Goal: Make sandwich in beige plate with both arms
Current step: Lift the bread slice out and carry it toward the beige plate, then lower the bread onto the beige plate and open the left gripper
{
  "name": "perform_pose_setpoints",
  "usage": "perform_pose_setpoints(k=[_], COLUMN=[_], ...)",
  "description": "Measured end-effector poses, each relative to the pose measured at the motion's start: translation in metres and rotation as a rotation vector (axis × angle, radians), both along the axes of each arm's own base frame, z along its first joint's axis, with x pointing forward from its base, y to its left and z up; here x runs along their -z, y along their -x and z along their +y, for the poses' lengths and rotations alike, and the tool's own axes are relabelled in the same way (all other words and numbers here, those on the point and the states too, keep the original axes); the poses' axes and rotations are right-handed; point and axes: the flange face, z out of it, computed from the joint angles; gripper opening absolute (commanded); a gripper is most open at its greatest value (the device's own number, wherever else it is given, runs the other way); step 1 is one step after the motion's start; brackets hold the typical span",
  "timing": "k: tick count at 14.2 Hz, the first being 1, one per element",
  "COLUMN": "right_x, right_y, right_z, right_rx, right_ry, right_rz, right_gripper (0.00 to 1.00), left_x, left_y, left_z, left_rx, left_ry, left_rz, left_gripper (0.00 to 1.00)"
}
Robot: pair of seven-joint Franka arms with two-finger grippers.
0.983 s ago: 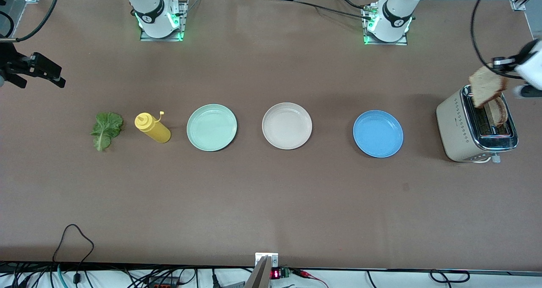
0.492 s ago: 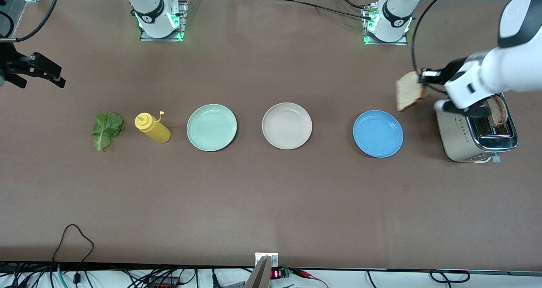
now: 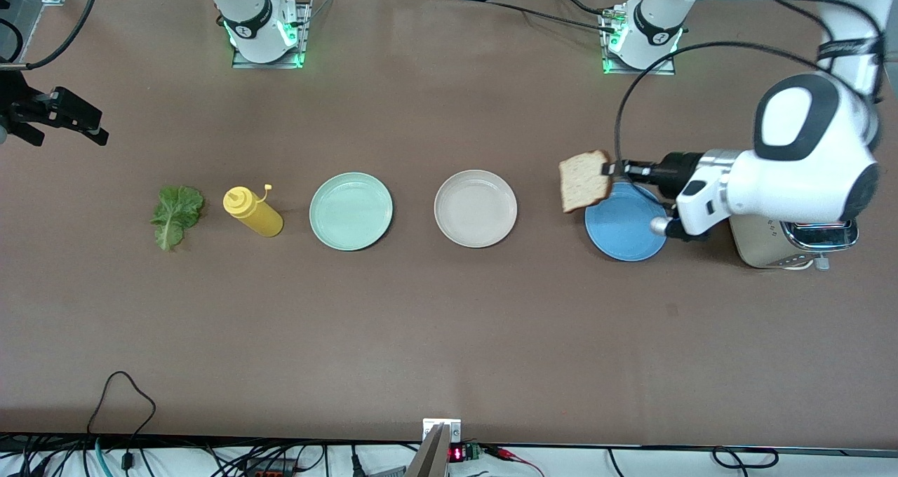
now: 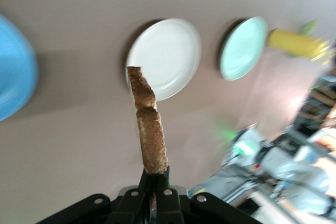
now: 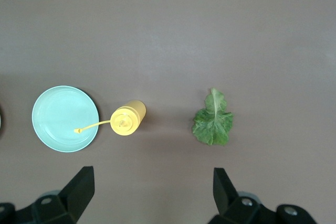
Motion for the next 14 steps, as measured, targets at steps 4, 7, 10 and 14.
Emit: perform_pose_setpoints(k=[4,7,10,14], right_x=[0.0,0.0,0.001,0.01], right_y=[0.0,0.0,0.0,-0.005], right_z=[0.0,0.0,0.0,0.0], right_rx=[0.0,0.0,0.0,0.0], right_ry=[0.0,0.0,0.0,0.001], right_rz=[0.0,0.0,0.003,0.02], right_gripper=[1.0,1.0,1.0,1.0], left_x=[0.057,0.105,0.145,0.207], left_y=[0.014,0.037,0.051,0.069], left_z=[-0.025,-0.034,-0.044,-0.065], left_rx=[-0.1,-0.126,-0.136,-0.155], left_ry=[0.218,0.336,0.465,0.565], left_rz=[-0.034,-0.084,-0.152,-0.245], left_gripper=[0.0,0.0,0.0,0.0])
